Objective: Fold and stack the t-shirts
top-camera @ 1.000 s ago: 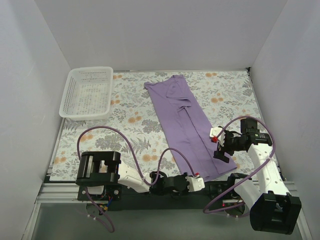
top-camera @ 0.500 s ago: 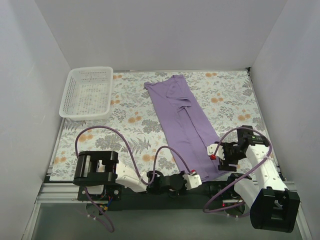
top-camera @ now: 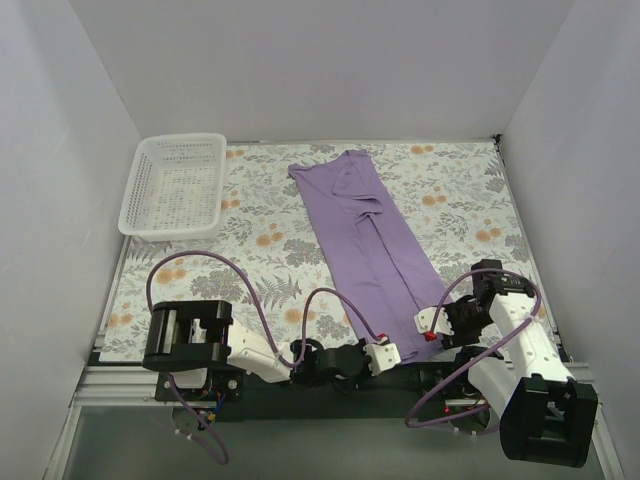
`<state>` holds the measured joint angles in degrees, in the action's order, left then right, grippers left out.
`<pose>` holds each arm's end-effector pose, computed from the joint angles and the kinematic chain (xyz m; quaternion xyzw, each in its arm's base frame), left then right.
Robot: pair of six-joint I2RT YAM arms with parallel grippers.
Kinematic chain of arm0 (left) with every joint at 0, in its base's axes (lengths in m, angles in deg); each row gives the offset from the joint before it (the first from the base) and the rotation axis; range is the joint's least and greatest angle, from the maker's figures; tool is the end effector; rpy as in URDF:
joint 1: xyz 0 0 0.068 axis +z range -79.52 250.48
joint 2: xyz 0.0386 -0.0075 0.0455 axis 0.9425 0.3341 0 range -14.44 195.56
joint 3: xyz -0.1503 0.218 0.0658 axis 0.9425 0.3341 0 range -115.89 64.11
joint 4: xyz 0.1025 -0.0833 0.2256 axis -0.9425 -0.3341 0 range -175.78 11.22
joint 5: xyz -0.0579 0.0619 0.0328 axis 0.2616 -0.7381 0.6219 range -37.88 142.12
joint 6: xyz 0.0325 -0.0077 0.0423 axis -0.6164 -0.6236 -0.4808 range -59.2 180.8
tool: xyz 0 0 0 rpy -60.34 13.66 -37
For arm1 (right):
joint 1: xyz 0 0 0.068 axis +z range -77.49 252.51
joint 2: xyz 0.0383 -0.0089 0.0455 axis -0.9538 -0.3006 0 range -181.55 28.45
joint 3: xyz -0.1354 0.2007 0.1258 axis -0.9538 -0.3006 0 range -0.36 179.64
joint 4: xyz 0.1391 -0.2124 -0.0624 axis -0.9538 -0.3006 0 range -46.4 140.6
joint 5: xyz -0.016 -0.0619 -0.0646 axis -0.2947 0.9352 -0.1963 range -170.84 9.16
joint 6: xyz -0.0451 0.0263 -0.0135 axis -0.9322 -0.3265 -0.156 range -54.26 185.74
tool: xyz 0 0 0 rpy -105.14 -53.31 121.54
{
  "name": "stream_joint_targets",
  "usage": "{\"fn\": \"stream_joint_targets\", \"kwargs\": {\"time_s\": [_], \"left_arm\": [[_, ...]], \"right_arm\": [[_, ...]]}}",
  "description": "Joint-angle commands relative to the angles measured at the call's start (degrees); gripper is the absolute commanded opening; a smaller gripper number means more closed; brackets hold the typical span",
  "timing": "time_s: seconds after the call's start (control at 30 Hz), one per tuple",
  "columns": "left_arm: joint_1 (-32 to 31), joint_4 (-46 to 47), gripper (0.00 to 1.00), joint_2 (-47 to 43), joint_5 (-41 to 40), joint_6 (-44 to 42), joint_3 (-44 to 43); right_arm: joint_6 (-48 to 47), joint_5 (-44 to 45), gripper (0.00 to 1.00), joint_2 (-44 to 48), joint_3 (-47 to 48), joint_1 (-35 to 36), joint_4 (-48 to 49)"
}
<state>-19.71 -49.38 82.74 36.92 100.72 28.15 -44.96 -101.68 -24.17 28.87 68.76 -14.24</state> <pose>0.0082 -0.3155 0.1325 0.3097 0.8114 -0.3883 0.3081 0.1123 0.0053 0.1740 -0.7919 0.5830 0.0850 0.1602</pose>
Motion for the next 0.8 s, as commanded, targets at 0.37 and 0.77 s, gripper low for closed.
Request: {"fn": "stream_joint_targets", "kwargs": {"time_s": [0.37,0.77], "left_arm": [[2.7,3.5,0.0,-2.5,1.9,4.2,0.5],[3.9,3.6,0.0,-1.9,3.9,5.6,-0.1]], "right_arm": [[-5.3,4.5,0.48,-5.8,-2.1,1.4,0.7],[-3.2,5.9,0.29,-6.4,-6.6,2.3,9.1]]}}
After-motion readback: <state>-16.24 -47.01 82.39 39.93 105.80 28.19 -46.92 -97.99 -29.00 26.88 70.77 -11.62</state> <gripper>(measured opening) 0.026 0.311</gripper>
